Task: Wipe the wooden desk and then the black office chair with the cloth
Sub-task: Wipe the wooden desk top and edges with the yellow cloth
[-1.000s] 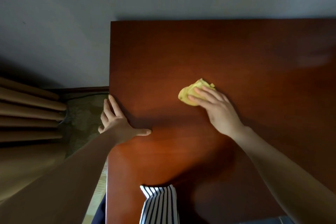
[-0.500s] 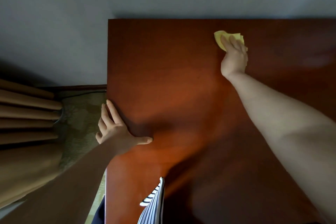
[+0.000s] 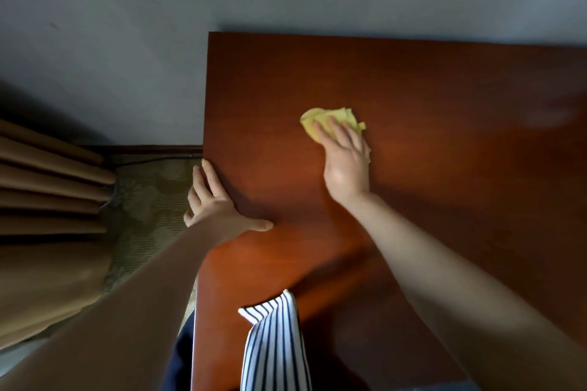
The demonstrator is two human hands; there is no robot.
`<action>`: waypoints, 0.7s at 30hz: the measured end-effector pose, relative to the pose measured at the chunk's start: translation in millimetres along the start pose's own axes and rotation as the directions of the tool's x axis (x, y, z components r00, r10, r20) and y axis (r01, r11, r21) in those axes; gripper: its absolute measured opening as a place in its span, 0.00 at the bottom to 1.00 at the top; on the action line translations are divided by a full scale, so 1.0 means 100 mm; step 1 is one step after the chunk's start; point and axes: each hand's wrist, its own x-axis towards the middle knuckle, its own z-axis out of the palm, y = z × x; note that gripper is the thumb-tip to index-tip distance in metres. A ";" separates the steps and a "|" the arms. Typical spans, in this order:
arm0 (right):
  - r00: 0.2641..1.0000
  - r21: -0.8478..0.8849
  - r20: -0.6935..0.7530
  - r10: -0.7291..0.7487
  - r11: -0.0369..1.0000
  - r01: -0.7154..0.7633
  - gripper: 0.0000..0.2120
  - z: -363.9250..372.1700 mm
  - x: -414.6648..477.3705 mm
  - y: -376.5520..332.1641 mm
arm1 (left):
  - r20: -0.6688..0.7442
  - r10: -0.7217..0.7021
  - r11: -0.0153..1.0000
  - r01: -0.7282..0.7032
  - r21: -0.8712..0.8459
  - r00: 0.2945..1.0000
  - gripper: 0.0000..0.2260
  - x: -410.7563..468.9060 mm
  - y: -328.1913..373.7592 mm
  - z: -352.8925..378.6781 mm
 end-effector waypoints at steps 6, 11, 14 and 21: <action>0.970 0.043 0.078 -0.229 0.973 0.226 0.20 0.07 -0.75 -0.37 | 0.090 0.114 0.861 -0.053 -0.506 0.989 0.53 -0.05 -0.07 -0.20; 0.841 0.089 0.188 -0.507 0.862 0.500 0.19 0.07 -1.34 -0.48 | 0.030 0.129 0.424 -0.028 -0.905 0.991 0.25 -0.32 -0.36 -0.22; 0.712 0.141 0.225 -0.665 0.745 0.652 0.18 0.12 -1.61 -0.55 | -0.005 0.016 0.477 -0.013 -0.879 1.000 0.23 -0.48 -0.64 -0.11; 0.526 0.193 0.480 -0.702 0.670 0.717 0.16 0.35 -1.26 -0.73 | -0.060 0.000 0.651 -0.046 -0.757 0.998 0.20 -0.76 -1.09 0.02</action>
